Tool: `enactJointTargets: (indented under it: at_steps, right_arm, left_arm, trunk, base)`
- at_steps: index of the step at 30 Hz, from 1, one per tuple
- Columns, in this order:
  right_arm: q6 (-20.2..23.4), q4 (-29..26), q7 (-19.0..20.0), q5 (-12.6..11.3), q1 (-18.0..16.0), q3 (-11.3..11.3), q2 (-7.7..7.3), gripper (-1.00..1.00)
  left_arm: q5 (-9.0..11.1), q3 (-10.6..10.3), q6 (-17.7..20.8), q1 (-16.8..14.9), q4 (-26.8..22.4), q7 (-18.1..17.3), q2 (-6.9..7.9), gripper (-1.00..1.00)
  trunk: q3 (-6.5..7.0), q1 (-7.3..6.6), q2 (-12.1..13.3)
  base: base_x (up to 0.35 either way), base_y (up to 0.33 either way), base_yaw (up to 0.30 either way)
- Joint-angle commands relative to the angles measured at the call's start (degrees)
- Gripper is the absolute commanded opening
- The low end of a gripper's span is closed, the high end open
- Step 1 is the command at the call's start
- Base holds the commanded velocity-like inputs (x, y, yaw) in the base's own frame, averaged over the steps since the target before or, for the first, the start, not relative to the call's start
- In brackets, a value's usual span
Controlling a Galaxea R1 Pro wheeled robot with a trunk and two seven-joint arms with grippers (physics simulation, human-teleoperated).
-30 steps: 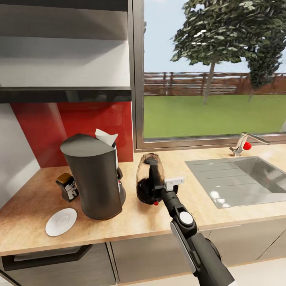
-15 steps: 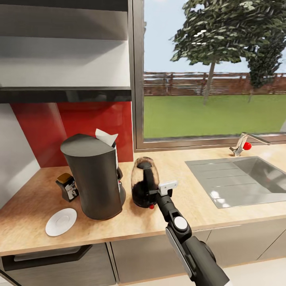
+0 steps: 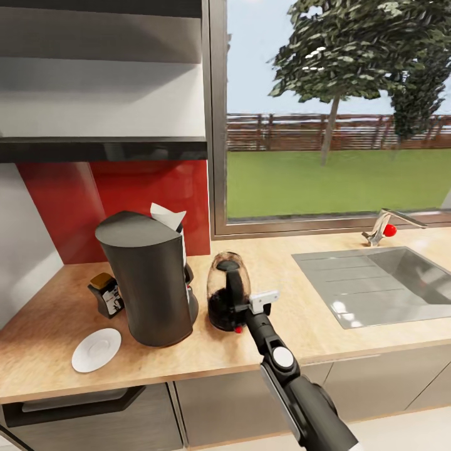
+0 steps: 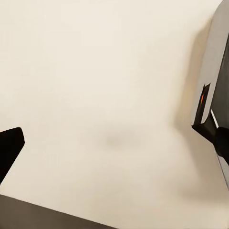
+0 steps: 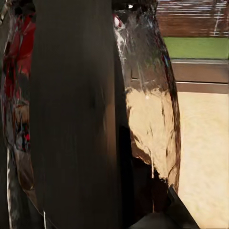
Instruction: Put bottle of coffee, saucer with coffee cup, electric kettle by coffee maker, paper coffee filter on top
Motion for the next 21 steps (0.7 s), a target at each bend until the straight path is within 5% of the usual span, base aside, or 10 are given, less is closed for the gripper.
enactJointTargets:
  at_steps: [1, 13, 21]
  right_arm:
    - [-1.0, 0.5, -0.4, -0.2, -0.1, 0.2, -0.01, -1.00]
    - [-2.7, 1.5, -0.3, -0.2, -0.1, 0.2, -0.01, -1.00]
    - [-2.7, 1.5, -0.3, -0.2, -0.1, 0.2, -0.01, -1.00]
  left_arm:
    - [-0.6, 0.3, -0.2, 0.0, 0.0, 0.3, 0.01, 1.00]
    - [-0.6, 0.3, -0.2, -0.1, 0.0, 0.2, 0.01, 1.00]
    - [-0.6, 0.3, -0.2, -0.1, 0.0, 0.2, 0.02, 1.00]
  trunk:
    - [-0.10, 0.03, -0.1]
    - [-0.10, 0.03, -0.1]
    - [-0.10, 0.03, -0.1]
  base:
    - [0.000, 0.000, 0.000]
    - [0.000, 0.008, 0.000]
    - [0.000, 0.176, 0.000]
